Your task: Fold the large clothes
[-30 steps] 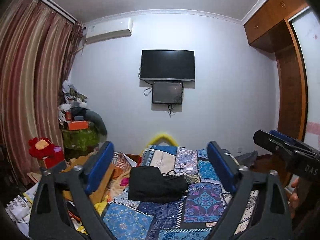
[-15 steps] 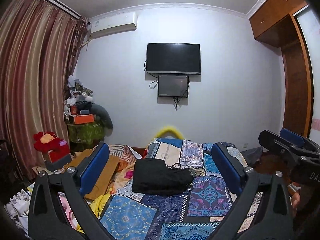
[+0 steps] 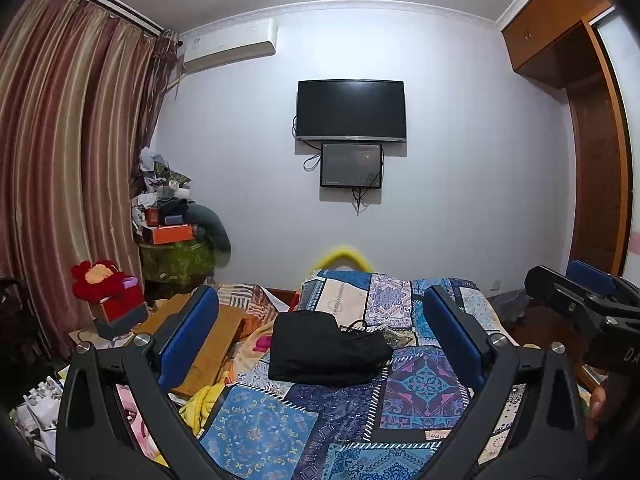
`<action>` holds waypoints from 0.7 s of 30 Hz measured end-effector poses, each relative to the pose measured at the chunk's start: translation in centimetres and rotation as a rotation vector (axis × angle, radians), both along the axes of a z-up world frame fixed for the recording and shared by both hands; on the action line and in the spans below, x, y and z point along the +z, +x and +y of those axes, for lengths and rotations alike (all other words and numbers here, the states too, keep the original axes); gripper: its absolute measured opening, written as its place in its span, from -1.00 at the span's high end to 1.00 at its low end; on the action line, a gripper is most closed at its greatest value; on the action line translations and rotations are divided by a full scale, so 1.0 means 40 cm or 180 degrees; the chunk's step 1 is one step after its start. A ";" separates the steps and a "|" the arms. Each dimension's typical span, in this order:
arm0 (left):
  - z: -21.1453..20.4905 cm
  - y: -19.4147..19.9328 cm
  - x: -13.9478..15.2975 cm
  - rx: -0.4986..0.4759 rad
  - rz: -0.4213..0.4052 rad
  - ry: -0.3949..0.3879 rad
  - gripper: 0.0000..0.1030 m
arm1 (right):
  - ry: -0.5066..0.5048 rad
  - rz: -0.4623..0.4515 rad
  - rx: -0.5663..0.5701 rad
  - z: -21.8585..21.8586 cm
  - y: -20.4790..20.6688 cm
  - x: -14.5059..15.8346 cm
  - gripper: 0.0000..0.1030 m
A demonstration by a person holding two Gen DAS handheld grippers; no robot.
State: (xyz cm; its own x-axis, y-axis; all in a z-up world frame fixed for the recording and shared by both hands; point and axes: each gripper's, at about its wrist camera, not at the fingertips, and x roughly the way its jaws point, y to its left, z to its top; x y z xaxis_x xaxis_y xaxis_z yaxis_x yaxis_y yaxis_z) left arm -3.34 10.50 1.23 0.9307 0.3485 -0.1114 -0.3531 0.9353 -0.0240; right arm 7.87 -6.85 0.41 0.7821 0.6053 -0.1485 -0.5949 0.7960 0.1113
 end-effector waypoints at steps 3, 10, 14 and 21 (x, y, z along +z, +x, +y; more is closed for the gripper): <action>-0.001 -0.001 -0.003 0.0007 0.0002 -0.0001 -0.99 | 0.0000 0.0008 -0.0003 -0.003 -0.001 -0.002 -1.00; 0.003 -0.001 -0.005 0.0021 0.0007 -0.0057 -0.99 | 0.0000 0.0007 -0.0010 -0.008 -0.007 0.004 -1.00; 0.007 0.001 -0.004 -0.0007 0.0015 -0.0101 -0.99 | 0.0011 0.0019 -0.0009 -0.008 -0.005 0.003 -1.00; 0.003 0.006 -0.008 -0.0082 0.0020 -0.0119 -0.99 | 0.0019 0.0059 -0.0020 -0.009 -0.004 0.004 -1.00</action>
State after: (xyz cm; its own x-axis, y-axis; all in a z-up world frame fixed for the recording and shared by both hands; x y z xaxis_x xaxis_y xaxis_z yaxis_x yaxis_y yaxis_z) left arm -3.08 10.62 0.92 0.9386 0.3197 -0.1298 -0.3290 0.9426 -0.0571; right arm 7.72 -7.20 0.57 0.7830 0.6012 -0.1594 -0.5876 0.7991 0.1271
